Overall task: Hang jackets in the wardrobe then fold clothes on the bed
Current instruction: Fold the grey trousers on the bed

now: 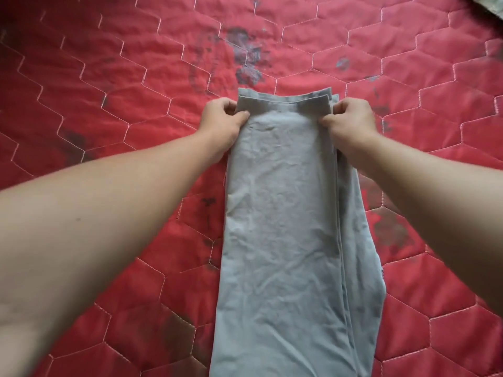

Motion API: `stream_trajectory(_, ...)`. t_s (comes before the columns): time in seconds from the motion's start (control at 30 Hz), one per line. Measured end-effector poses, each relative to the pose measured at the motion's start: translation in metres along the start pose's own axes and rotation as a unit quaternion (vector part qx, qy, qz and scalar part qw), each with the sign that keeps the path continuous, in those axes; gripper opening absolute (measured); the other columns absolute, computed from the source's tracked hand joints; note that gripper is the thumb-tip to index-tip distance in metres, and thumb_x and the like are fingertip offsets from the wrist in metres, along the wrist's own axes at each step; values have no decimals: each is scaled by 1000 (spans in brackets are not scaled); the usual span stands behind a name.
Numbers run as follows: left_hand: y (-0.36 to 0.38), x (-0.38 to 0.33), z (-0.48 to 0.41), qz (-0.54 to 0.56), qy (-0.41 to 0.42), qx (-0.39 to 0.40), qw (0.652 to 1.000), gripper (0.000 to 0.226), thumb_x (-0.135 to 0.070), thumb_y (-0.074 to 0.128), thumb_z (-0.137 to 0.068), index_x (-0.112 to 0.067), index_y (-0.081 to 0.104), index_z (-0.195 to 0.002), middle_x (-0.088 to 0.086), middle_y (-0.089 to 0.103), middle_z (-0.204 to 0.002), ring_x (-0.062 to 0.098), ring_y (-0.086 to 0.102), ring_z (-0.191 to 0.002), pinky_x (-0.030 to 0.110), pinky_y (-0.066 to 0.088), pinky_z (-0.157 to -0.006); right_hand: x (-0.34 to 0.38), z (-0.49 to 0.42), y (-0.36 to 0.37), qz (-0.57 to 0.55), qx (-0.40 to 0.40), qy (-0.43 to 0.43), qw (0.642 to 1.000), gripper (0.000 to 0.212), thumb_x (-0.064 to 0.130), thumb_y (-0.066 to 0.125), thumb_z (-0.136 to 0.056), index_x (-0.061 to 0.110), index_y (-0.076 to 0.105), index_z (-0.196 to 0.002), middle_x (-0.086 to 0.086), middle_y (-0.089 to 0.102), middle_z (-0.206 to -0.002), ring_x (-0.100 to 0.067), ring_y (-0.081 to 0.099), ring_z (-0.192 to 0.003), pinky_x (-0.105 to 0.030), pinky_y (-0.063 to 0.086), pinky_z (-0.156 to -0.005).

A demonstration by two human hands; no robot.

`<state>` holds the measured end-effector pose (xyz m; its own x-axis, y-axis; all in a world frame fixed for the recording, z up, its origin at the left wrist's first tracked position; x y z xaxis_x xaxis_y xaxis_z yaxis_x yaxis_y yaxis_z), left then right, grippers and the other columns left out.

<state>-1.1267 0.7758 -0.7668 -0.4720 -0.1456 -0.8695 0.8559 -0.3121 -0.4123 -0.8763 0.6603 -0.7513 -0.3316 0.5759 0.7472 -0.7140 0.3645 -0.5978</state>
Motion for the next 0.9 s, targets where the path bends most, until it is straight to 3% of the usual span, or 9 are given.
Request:
stream_trajectory(0.07, 2, 7, -2, -54, -23, -3, 998, 21, -19, 71, -90, -11, 66, -109, -3, 64, -94, 12, 63, -81, 27, 49, -74, 0, -1, 0, 70, -18, -4, 997, 12, 13, 58, -82, 15, 60, -94, -4, 56, -85, -23, 52, -80, -38, 49, -73)
stream_trajectory(0.13, -6, 2, 5, -175, 4, -41, 984, 48, -26, 68, -91, -14, 53, -135, 5, 52, -123, 21, 55, -110, 29, 45, -97, 4, 10, -2, 147, -52, -46, 987, 44, 22, 59, -88, 14, 50, -130, -11, 52, -121, -30, 52, -110, -43, 45, -96)
stream_trajectory(0.2, -1, -20, 26, -287, 113, -62, 949, 63, -30, 61, -93, -17, 37, -150, 12, 34, -147, 29, 37, -136, 36, 32, -114, 15, 38, 3, 246, -79, -149, 954, 62, 29, 58, -90, 21, 38, -147, -13, 37, -147, -34, 38, -135, -50, 37, -107)
stream_trajectory(0.3, 38, -9, 49, -393, 184, 43, 900, 71, -44, 49, -99, -25, 19, -160, 9, 3, -168, 29, 1, -155, 50, 17, -121, -7, 61, 37, 364, -5, -219, 905, 67, 47, 48, -98, 25, 26, -158, -11, 7, -169, -33, 8, -155, -61, 14, -120)
stream_trajectory(0.37, 53, 21, 46, -428, 161, 102, 884, 72, -54, 37, -102, -27, 6, -162, 6, -13, -169, 27, -12, -155, 52, 6, -125, -36, 53, 48, 386, 34, -171, 906, 72, 60, 34, -100, 30, 13, -162, -7, -9, -171, -29, -7, -157, -64, 3, -122)
stream_trajectory(0.47, 60, 38, 37, -438, 172, 103, 876, 70, -56, 25, -103, -28, -1, -162, 6, -20, -167, 27, -14, -155, 51, -4, -125, -45, 46, 49, 383, 11, -177, 907, 75, 67, 24, -98, 32, 7, -162, -6, -9, -171, -27, -8, -157, -64, 1, -122)
stream_trajectory(0.67, 52, 28, 50, -464, 165, 64, 868, 73, -57, 24, -103, -22, -1, -162, 11, -18, -167, 29, -15, -155, 54, -2, -124, -37, 55, 45, 400, 1, -180, 899, 75, 65, 21, -99, 29, 9, -163, -13, -8, -170, -31, -8, -157, -66, 0, -121)
stream_trajectory(0.8, 60, 36, 139, -482, 229, 86, 842, 75, -53, 31, -102, -16, 8, -162, 16, -5, -168, 31, -6, -156, 55, 4, -125, -30, 134, 58, 448, 25, -274, 851, 67, 50, 33, -104, 11, 28, -158, -22, -1, -169, -38, -2, -156, -73, 3, -117)
stream_trajectory(0.9, 58, 78, 225, -497, 254, 114, 822, 71, -55, 30, -101, -20, 18, -161, 18, 4, -168, 33, 1, -156, 57, 12, -123, -76, 238, 68, 444, 74, -343, 825, 71, 56, 37, -103, 11, 35, -157, -16, 12, -169, -35, 9, -157, -71, 9, -118)
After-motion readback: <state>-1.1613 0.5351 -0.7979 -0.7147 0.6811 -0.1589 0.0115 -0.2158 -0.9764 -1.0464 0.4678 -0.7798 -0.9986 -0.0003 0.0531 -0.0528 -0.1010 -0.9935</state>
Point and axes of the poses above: each hand's wrist, its own z-axis away from the middle knuckle, its own y-axis out of the palm, x = y × z, the point moved 10 cm from there along -z, towards the middle knuckle
